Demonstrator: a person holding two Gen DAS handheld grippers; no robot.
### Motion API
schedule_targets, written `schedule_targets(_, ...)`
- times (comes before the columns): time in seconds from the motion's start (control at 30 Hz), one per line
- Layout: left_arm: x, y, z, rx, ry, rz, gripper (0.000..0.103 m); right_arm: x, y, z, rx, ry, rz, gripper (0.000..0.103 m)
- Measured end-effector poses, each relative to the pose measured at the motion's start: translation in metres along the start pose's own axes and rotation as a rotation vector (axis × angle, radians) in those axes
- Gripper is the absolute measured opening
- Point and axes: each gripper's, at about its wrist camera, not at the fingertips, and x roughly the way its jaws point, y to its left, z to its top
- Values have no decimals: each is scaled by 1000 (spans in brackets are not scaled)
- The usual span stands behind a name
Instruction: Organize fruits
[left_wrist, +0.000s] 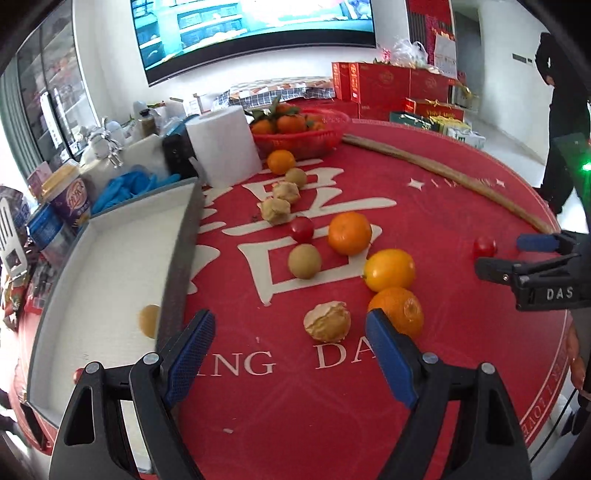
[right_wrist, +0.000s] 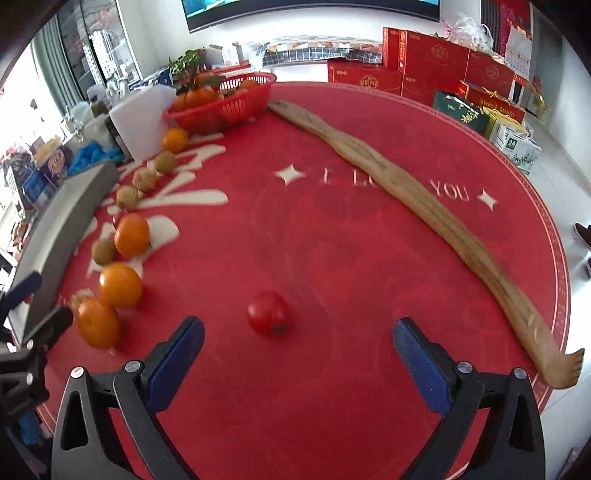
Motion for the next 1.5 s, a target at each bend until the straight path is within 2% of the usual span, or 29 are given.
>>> schedule_targets(0.17, 12, 0, -1, -5, 12, 9, 86, 6, 13, -2, -81, -22, -43, 103)
schedule_targets(0.3, 27, 1, -1, -40, 57, 0, 86, 11, 13, 0, -85, -43, -43, 103)
schedule_targets(0.63, 39, 1, 7, -138, 94, -39, 87, 12, 14, 1, -83, -47, -47, 103)
schedule_targets(0.7, 39, -1, 7, -138, 97, -42, 89, 12, 15, 2, -82, -47, -48, 103)
schedule_targets(0.83, 44, 0, 7, -155, 121, -39, 102, 13, 15, 2, -82, -47, -49, 103)
schedule_targets(1.13, 50, 5, 12, -190, 126, -7, 103, 13, 15, 3, -82, -47, -48, 103)
schedule_targets(1.5, 47, 2, 10, -190, 126, -8, 103, 13, 15, 3, -80, -47, -49, 103)
